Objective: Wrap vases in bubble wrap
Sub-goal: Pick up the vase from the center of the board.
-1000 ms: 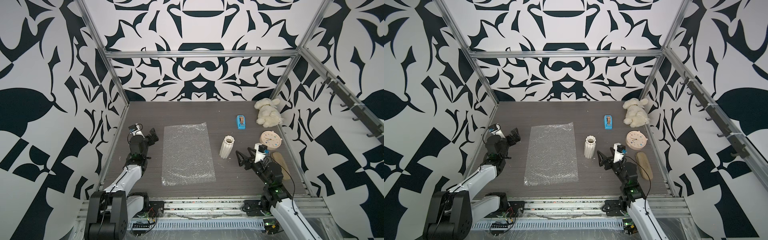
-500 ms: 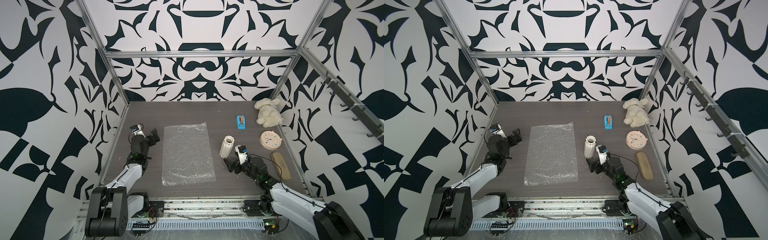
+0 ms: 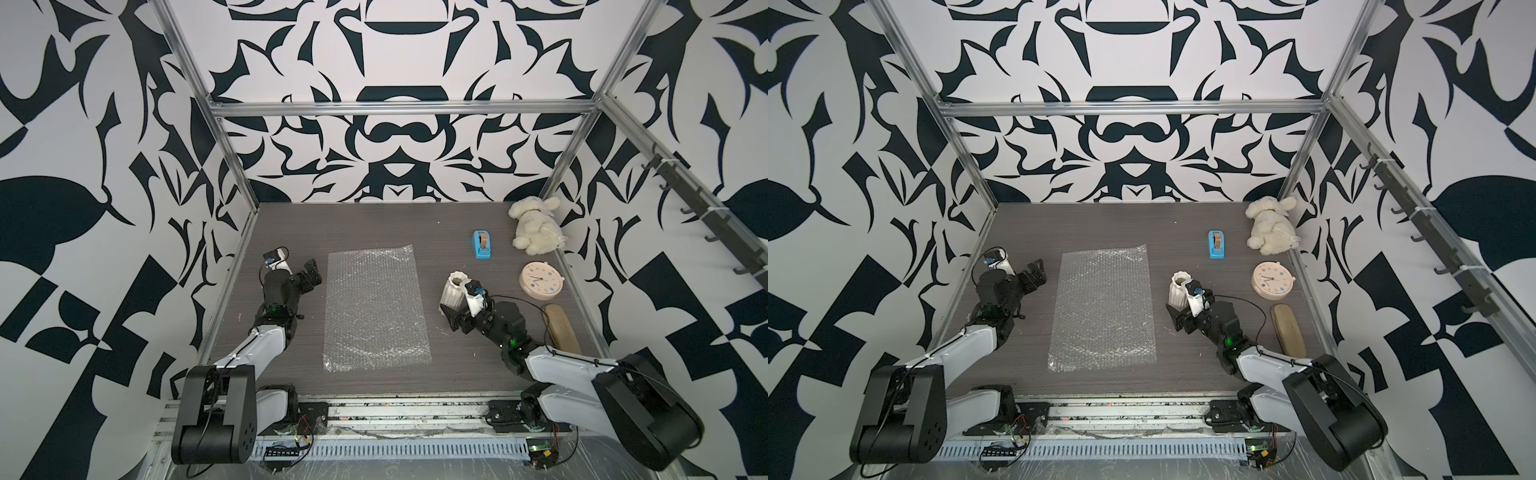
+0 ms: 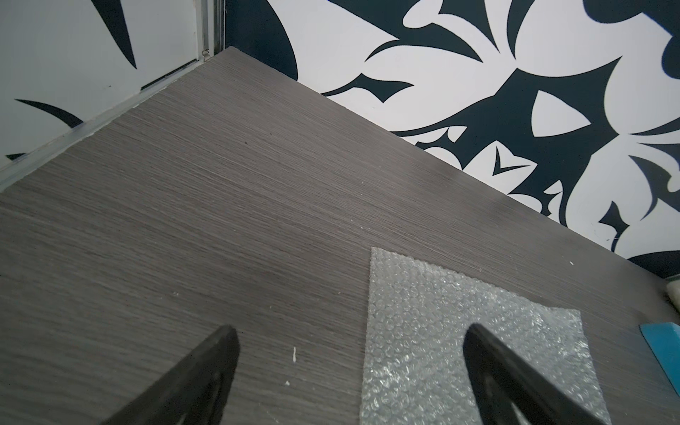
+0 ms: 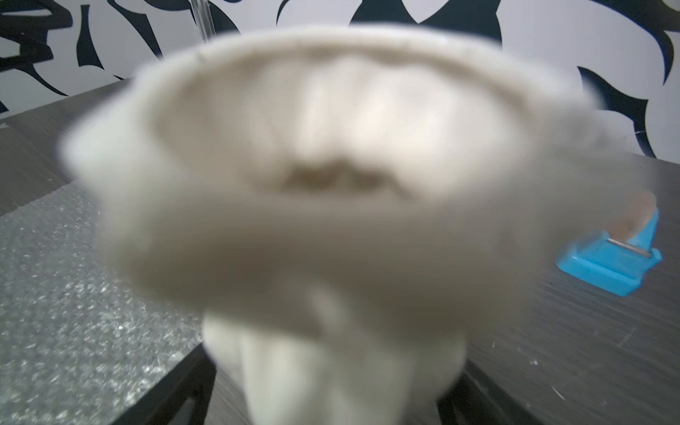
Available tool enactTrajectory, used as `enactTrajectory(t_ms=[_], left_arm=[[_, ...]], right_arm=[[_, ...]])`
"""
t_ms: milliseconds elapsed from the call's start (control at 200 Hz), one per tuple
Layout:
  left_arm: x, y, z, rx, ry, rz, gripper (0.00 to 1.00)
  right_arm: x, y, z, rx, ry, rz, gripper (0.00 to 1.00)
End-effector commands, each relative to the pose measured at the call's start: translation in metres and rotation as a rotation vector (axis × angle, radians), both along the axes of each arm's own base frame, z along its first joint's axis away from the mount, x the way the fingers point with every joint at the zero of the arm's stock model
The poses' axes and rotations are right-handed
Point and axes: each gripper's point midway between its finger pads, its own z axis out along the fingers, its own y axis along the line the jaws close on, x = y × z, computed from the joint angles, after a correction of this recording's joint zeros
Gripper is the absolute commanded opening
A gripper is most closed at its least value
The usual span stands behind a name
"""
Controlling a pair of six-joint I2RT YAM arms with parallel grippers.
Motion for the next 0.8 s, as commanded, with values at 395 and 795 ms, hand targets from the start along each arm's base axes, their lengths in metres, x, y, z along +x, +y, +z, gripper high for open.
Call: enactTrajectory(t_ms=[395,795], left_arm=[[-0.021,-0.002,-0.007,-0.162,0.088,0.052,0.99],[-0.064,-0.012,-0.052,-0.332,0.452,0.129,1.00]], right_arm=[[0.017,0.029,0.046,0.024,-0.112,0.118,0.52],[0.001,0.081,0.077,-0.335,0.049,0.314,0.32]])
